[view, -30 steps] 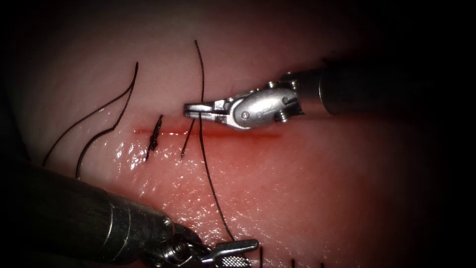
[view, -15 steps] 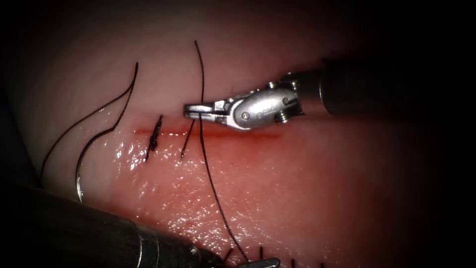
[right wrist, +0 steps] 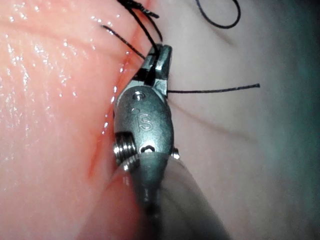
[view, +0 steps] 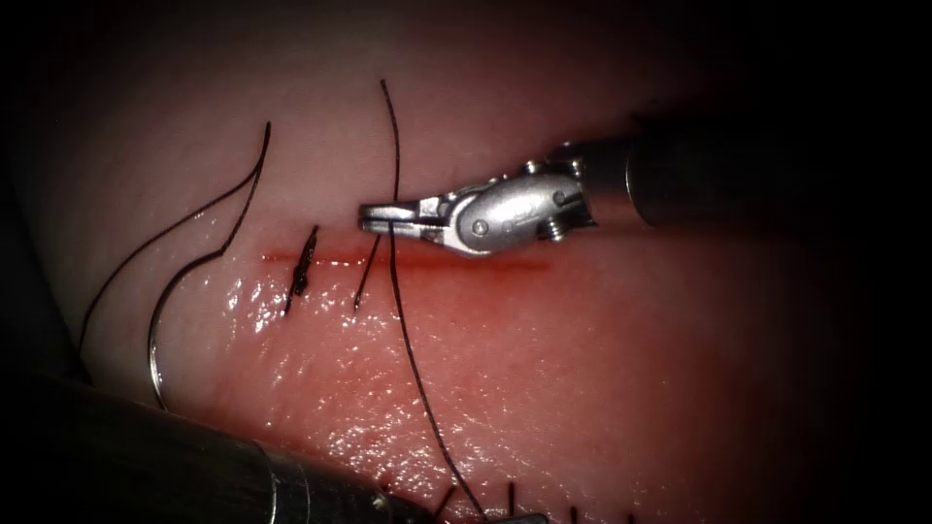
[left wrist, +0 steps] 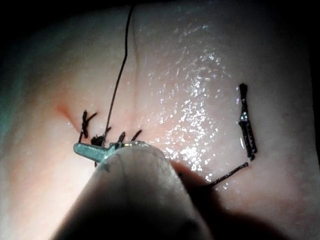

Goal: Wound Closure
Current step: Grab a working length of suture with the left gripper

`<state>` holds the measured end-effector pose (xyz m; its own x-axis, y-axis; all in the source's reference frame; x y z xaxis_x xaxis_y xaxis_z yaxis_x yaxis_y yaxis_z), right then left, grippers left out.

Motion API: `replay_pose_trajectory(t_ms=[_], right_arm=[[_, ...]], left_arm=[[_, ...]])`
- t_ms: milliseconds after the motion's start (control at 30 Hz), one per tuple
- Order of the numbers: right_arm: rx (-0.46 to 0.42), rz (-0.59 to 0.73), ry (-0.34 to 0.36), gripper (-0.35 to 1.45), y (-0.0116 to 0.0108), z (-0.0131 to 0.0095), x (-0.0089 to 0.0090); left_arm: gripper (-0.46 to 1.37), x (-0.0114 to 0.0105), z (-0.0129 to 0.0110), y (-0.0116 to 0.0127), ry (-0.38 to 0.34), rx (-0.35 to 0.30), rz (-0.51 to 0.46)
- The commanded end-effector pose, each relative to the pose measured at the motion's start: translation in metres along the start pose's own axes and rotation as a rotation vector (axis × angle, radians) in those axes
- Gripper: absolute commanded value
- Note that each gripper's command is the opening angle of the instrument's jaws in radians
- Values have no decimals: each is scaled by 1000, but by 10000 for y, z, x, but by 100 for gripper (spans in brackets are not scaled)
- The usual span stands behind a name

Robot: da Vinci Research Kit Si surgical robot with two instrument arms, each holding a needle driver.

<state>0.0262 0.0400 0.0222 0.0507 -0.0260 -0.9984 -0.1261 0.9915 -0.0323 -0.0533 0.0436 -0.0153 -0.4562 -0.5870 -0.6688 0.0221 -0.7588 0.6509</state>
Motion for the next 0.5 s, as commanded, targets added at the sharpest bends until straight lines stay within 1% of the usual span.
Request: replay_pose_trajectory(t_ms=[33,67,100,133,233,433,500], right_arm=[[-4,0,0,-35,0,0,0],[-4,0,0,-35,0,0,0],[-4,0,0,-35,0,0,0],[-4,0,0,-35,0,0,0],[-4,0,0,-35,0,0,0],[-3,0,1,-35,-1,-1,1],[-3,1,1,-35,-1,-1,2]], left_arm=[[25,1,0,0,1,-5,0],[16,1,0,0,2,-7,1],[-6,1,-1,0,0,-14,1],[-35,2,-2,0,1,-32,2],[-35,0,-6,0,10,-77,5],[-35,-9,-23,-2,26,-85,7],[-35,-13,-33,-3,27,-90,3]])
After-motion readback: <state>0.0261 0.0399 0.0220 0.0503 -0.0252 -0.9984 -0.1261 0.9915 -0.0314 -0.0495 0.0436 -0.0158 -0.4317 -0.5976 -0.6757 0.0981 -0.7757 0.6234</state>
